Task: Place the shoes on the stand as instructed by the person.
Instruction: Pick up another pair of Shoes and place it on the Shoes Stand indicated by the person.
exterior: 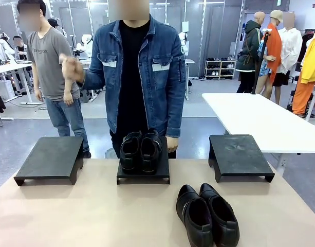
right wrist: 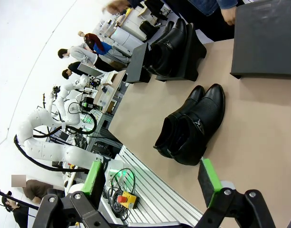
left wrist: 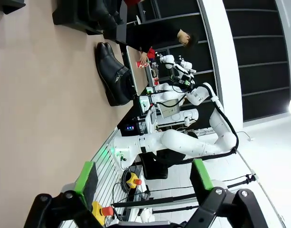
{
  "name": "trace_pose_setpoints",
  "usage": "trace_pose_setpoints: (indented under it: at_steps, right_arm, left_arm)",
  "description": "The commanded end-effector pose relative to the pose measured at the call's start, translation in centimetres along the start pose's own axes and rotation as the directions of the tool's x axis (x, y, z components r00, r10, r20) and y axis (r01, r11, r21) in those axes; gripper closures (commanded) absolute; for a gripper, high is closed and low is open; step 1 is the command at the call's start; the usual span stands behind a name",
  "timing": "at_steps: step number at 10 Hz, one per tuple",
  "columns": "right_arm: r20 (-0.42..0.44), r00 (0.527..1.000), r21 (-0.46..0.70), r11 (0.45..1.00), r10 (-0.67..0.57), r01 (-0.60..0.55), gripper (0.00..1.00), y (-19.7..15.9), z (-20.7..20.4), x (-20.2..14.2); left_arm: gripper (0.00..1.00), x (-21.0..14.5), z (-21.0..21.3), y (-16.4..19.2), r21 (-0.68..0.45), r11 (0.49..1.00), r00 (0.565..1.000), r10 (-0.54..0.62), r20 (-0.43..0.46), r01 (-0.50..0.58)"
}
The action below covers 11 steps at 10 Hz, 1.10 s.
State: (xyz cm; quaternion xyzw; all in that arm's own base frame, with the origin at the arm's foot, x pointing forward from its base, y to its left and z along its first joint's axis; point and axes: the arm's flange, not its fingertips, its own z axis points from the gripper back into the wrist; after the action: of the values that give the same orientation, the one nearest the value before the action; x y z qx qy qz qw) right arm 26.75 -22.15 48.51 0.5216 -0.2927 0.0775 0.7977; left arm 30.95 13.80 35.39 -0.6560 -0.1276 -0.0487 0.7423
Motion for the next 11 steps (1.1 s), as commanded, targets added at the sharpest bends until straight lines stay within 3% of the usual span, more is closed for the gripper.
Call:
trace_pose_setpoints:
  at_steps: [1, 11]
  right_arm:
    - [0.01, 1.0, 0.011, 1.0, 0.02, -0.02, 0.0, 0.1, 0.09, 0.12]
    - [0.01, 1.0, 0.011, 1.0, 0.02, -0.02, 0.0, 0.1, 0.09, 0.12]
  left_arm:
    - [0.0, -0.17, 0.1, -0.12, -0.003, 1.0, 1.0, -0.005, -0.007, 0.005]
    - [0.0, -0.17, 0.1, -0.12, -0.003, 1.0, 1.0, -0.005, -0.007, 0.005]
